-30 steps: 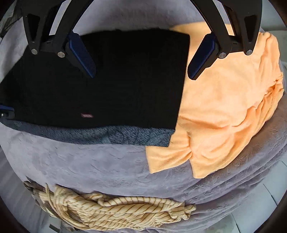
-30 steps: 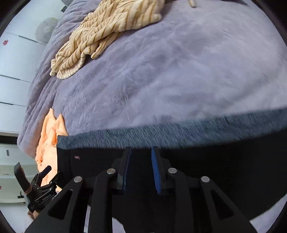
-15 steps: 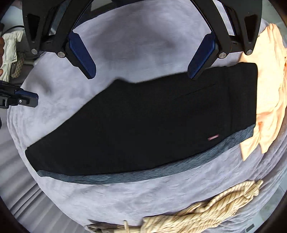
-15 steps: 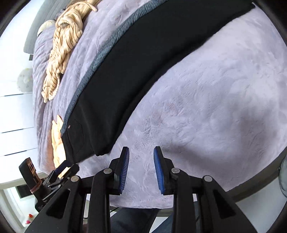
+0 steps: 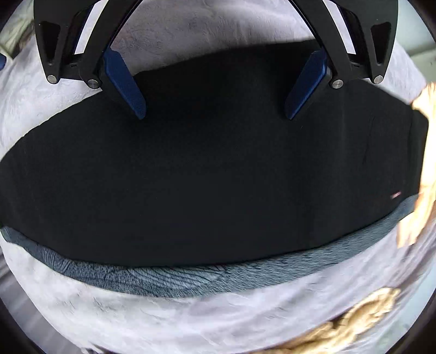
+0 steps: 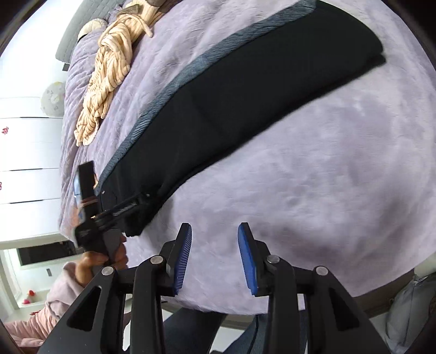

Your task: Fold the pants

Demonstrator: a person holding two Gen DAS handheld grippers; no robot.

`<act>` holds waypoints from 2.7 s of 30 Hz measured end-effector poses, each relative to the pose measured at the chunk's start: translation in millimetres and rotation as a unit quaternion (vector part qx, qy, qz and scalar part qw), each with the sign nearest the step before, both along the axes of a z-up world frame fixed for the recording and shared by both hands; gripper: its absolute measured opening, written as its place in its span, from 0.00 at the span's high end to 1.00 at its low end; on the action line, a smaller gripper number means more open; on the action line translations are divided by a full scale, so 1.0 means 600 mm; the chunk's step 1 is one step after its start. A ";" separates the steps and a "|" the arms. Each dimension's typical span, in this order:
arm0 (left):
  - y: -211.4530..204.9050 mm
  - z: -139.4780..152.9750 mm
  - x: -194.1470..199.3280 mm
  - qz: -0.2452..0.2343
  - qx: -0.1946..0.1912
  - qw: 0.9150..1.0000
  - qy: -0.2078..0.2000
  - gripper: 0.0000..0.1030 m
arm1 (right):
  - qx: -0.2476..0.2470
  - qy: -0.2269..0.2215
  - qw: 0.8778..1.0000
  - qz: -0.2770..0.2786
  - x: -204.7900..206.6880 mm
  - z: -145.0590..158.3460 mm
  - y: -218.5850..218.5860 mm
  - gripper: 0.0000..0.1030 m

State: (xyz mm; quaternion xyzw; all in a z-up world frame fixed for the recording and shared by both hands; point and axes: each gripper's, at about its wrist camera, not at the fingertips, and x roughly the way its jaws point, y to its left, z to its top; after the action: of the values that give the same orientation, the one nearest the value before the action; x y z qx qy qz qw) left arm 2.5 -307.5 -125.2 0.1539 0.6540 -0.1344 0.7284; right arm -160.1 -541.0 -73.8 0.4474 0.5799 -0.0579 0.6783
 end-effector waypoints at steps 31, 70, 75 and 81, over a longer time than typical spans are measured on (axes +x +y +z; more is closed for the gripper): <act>-0.176 0.102 -0.094 -0.067 0.033 0.997 0.026 0.00 | 0.076 0.000 0.997 -0.023 -0.025 -0.083 -0.116 0.50; -0.355 0.019 -0.059 -0.094 0.039 0.995 0.014 0.00 | 0.025 -0.053 0.973 -0.224 -0.036 -0.142 -0.379 0.87; -0.344 0.012 -0.046 -0.089 0.032 0.995 0.022 0.00 | 0.058 -0.065 0.967 -0.240 -0.050 -0.148 -0.382 0.82; -0.318 0.008 -0.028 -0.089 0.033 0.995 0.023 0.00 | 0.092 -0.075 0.967 -0.228 -0.067 -0.147 -0.362 0.65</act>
State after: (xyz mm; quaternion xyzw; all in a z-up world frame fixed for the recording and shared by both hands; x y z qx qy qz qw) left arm -14.2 -498.6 -120.3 0.2324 0.6580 -0.1805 0.6931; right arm -200.5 -757.9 -161.8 0.6310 0.4133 -0.1238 0.6448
